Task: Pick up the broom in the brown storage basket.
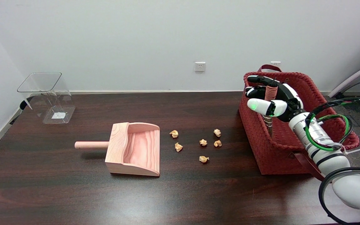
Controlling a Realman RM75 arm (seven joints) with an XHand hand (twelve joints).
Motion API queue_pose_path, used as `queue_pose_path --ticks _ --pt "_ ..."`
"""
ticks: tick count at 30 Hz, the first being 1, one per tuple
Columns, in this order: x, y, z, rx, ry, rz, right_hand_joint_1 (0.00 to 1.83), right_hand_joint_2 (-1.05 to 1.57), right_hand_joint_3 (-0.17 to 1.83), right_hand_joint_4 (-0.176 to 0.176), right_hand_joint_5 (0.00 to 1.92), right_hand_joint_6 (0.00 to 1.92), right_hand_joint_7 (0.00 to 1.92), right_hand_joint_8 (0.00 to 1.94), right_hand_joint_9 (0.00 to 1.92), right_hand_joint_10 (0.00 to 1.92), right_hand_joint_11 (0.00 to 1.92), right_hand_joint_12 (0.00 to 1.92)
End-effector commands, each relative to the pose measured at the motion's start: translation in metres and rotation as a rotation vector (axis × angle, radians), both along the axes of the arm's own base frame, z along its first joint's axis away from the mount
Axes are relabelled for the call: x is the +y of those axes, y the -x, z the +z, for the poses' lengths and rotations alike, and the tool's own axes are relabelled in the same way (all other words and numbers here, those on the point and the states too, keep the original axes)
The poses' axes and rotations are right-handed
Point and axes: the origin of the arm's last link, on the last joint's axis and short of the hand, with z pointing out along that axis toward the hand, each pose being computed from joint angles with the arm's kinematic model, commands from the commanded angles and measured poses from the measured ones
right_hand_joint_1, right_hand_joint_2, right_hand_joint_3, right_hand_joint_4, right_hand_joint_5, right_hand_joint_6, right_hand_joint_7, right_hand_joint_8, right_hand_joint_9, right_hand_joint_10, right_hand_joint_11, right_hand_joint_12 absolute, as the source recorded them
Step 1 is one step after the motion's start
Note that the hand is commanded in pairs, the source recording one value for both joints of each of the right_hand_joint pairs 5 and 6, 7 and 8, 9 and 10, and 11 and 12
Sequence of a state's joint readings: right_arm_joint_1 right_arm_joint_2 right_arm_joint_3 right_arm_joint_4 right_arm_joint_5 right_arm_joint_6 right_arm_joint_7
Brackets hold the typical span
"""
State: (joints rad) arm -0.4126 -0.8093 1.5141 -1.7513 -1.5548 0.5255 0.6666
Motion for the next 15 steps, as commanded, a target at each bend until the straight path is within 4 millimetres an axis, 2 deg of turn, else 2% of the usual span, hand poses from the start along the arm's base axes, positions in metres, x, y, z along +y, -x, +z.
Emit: queue_pose_path --ticks 1,4,7,12,15 --pt "0.0002 -0.0025 0.0029 0.001 0.021 0.020 1.22 -0.18 0.94 0.000 0.74 0.74 1.21 1.21 0.74 0.74 0.74 0.74" --pt "0.0003 -0.0018 0.0035 0.002 0.023 0.018 1.19 -0.11 1.06 0.000 0.94 0.94 1.45 1.45 0.94 0.94 0.94 0.94" --pt "0.0000 -0.0021 0.0035 0.001 0.023 0.019 1.10 -0.06 1.18 0.000 1.29 1.29 1.72 1.72 1.29 1.29 1.29 1.29" --pt "-0.0003 -0.0024 0.0036 0.000 0.024 0.021 1.04 -0.09 1.20 0.000 1.64 1.64 1.92 1.92 1.64 1.64 1.64 1.64" --pt "-0.0003 -0.0021 0.0039 0.000 0.025 0.020 1.04 -0.14 1.16 0.000 1.72 1.72 1.92 1.92 1.72 1.72 1.72 1.72"
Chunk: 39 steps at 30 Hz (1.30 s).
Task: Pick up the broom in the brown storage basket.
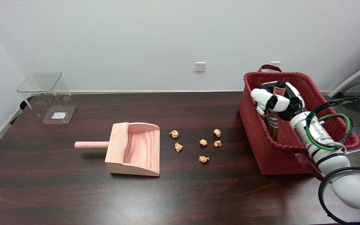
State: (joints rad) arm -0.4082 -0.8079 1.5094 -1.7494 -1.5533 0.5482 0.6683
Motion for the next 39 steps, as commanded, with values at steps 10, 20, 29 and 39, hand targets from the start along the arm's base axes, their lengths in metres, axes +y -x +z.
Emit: queue_pose_path --ticks 10,20,29,39 --pt "-0.002 -0.002 0.003 0.000 0.014 0.012 1.11 -0.39 1.07 0.000 1.92 1.92 1.92 1.92 1.92 1.92 1.92 1.92" --pt "-0.006 -0.003 0.002 -0.003 0.025 0.032 1.31 0.50 0.98 0.000 1.92 1.92 1.92 1.92 1.92 1.92 1.92 1.92" --pt "-0.009 -0.008 0.001 -0.007 0.024 0.052 1.35 0.65 1.02 0.000 1.92 1.92 1.92 1.92 1.92 1.92 1.92 1.92" --pt "-0.032 -0.051 -0.002 -0.017 -0.043 0.134 1.36 0.73 1.02 0.000 1.92 1.92 1.92 1.92 1.92 1.92 1.92 1.92"
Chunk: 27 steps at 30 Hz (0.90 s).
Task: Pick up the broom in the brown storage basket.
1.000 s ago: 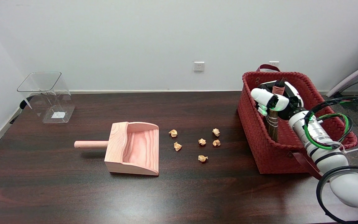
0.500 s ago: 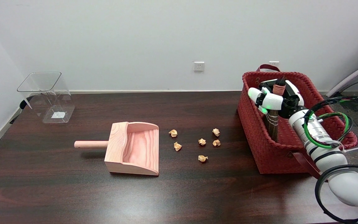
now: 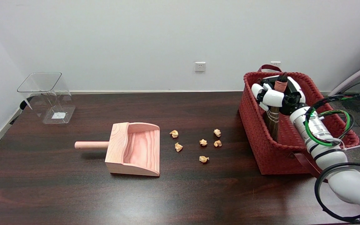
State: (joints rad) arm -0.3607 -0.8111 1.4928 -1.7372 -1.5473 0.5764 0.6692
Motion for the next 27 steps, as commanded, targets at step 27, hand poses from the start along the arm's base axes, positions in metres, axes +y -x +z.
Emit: queue_pose_path --ticks 27 --pt "-0.043 -0.160 0.017 0.285 -0.063 0.245 1.36 0.81 1.03 0.000 1.92 1.92 1.92 1.92 1.92 1.92 1.92 1.92"
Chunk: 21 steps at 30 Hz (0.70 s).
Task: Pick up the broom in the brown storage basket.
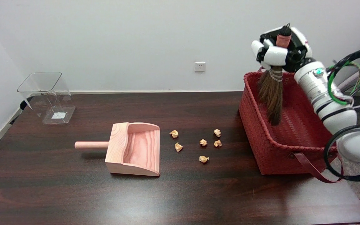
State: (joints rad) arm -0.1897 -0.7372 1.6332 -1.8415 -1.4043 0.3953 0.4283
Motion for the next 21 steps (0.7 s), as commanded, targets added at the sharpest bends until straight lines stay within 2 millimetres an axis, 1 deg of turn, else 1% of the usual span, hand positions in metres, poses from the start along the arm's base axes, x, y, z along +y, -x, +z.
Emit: queue_pose_path --ticks 1,3,6,13,21 --pt "-0.0028 -0.0613 0.0161 0.103 0.012 0.095 1.36 0.81 1.03 0.000 1.92 1.92 1.92 1.92 1.92 1.92 1.92 1.92" --pt "-0.0034 -0.0603 0.0157 0.051 -0.006 0.090 1.36 0.81 1.03 0.000 1.92 1.92 1.92 1.92 1.92 1.92 1.92 1.92" --pt "-0.0048 -0.0601 0.0131 0.027 -0.034 0.078 1.37 0.81 1.02 0.000 1.92 1.92 1.92 1.92 1.92 1.92 1.92 1.92" --pt "-0.0068 -0.0685 0.0149 -0.034 -0.062 0.078 1.37 0.81 1.02 0.000 1.92 1.92 1.92 1.92 1.92 1.92 1.92 1.92" --pt "-0.0108 -0.0656 0.0099 -0.093 -0.101 0.051 1.37 0.82 1.01 0.000 1.92 1.92 1.92 1.92 1.92 1.92 1.92 1.92"
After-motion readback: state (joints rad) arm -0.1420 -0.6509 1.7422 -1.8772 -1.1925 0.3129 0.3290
